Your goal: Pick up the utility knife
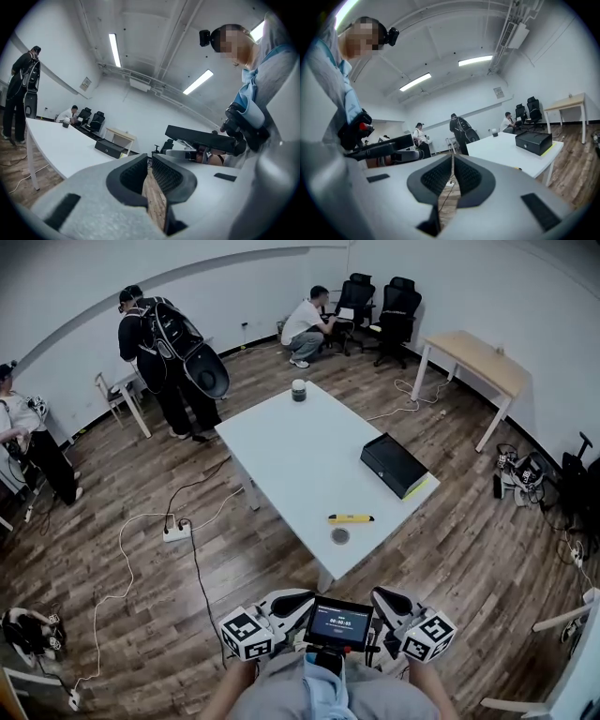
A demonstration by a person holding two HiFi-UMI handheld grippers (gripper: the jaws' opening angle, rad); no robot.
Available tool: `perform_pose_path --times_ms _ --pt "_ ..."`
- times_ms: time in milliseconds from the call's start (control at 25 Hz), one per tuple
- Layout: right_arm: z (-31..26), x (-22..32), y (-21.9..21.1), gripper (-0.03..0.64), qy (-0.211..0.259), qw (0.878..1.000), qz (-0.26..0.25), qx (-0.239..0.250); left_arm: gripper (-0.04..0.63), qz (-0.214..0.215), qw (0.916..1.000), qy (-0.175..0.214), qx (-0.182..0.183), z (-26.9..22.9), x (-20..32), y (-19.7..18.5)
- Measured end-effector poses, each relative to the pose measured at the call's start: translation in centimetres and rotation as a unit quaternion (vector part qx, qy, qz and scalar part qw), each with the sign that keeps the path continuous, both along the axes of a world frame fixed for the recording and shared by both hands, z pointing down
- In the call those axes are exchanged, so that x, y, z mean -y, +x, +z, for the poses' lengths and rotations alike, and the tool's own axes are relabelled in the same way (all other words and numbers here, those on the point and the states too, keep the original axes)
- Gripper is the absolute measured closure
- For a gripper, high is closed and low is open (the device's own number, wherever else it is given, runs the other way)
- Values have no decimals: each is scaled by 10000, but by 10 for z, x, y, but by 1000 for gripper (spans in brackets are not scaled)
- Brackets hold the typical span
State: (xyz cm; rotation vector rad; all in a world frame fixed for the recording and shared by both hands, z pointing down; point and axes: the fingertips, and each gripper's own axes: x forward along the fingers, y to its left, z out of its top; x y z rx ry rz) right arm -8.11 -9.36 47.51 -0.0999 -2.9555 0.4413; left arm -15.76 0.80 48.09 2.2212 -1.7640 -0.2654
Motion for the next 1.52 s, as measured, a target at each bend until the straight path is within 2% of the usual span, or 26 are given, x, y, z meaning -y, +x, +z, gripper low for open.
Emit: perform_pose_path --times_ms 240,440,720,960,1200,1520 --pt "9 10 -34 584 79 9999 67 -84 572 -76 10000 52 23 2 2 -44" --pt "8 5 -55 584 193 9998 43 -94 572 -186 9998 27 -108 11 0 -71" --pt "22 22 -51 584 240 9990 61 -374 572 -41 9999 -76 -148 18 22 -71" --pt "27 44 -72 584 446 9971 -209 -587 572 -220 9994 -94 -252 20 38 -88" --pt "28 60 -90 584 710 9937 -508 -708 572 -230 9995 -109 -202 20 59 -92" --pt "45 83 -106 584 806 9902 -609 -966 572 -348 9983 -161 -444 34 65 -104"
